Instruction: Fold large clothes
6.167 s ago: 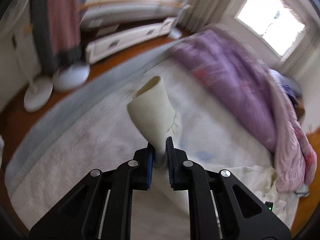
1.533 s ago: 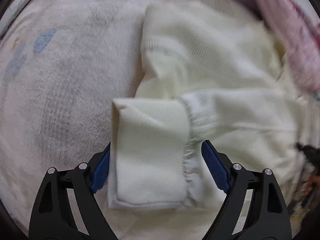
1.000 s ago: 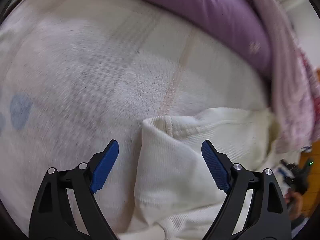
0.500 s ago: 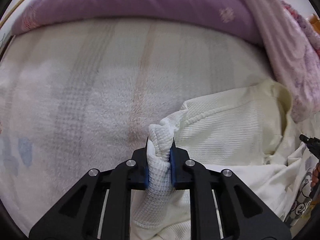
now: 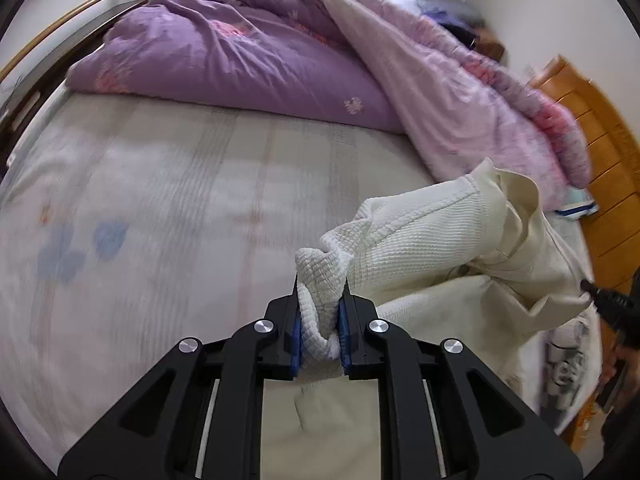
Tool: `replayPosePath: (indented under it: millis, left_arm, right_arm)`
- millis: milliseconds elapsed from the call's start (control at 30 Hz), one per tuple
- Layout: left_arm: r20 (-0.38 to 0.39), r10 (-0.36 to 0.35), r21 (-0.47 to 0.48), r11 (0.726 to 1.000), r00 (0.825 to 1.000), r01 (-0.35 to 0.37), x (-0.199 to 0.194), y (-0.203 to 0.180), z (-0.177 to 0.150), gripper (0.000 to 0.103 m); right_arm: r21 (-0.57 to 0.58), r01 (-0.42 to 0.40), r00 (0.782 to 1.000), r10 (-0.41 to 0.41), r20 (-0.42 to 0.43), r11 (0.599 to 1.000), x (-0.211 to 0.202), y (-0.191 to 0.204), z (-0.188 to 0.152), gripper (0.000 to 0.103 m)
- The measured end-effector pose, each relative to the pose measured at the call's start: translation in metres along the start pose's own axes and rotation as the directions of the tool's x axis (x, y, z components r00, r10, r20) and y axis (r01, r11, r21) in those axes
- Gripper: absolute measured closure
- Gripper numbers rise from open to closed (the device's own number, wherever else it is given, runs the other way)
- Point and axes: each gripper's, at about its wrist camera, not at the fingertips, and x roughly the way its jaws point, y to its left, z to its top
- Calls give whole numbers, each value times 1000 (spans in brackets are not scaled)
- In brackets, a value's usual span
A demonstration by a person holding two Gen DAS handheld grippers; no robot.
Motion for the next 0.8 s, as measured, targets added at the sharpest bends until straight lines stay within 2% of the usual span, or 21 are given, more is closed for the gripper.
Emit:
replayPosePath:
  millis: [100,167,267,333,400,433,500,533,567,600,633,667,767,800]
  left_arm:
    - [15,-17,-17,1000,1000,17,-44,13,-43,89]
    - [2,-12,-46,999,1000,12,-65,22,-84,89]
    - [-52,-22,-118,993,998,15,-75,39,-150,87]
    - [-127,-11,-144,990,992,-8,-72,47,-190,80]
    - [-215,-4,-168,985,977,-33,-62,54,-229,77]
    - [-261,7,-156,987,965,-50,-56,54,-242,72]
    - [-373,41,-169,979,927,-111,-43,57,-268,69]
    - [-388,38,-203,971,921,-125,-43,62,-277,59]
    - [-387,44,-245,958,921,-148,-47,66,-284,51]
    - [-365,27,-299,943,931,-145,-54,70,-288,51]
    - [-342,5,-341,931,940,-129,-59,73,-290,49]
    - [-317,-16,-387,915,948,-113,-66,74,-292,42]
    - [-250,-73,-490,870,965,-61,-74,73,-296,38]
    - [-233,-87,-532,845,969,-52,-72,74,-297,38]
  right_arm:
    - [-10,4,1000,-4,-14,1000,-54,4,-44,97]
    - [-8,16,999,-16,-36,1000,-82,-2,-74,97]
    - [4,89,991,-88,-104,996,-101,-21,-131,98]
    - [37,131,978,-123,-170,991,-100,-38,-164,97]
    - [112,179,957,-147,-249,977,-93,-66,-202,97]
    - [134,203,941,-156,-299,970,-86,-78,-219,97]
    - [120,291,906,-233,-354,949,-79,-92,-241,94]
    - [124,314,892,-247,-379,941,-77,-98,-251,94]
    - [144,316,885,-236,-401,938,-76,-101,-255,94]
    - [176,309,886,-216,-410,935,-78,-103,-259,94]
    - [207,285,896,-184,-403,936,-80,-102,-261,93]
    - [237,255,907,-147,-395,937,-81,-100,-261,91]
    - [343,226,924,-89,-372,912,-76,-101,-260,61]
    - [374,219,931,-79,-356,901,-73,-103,-259,59]
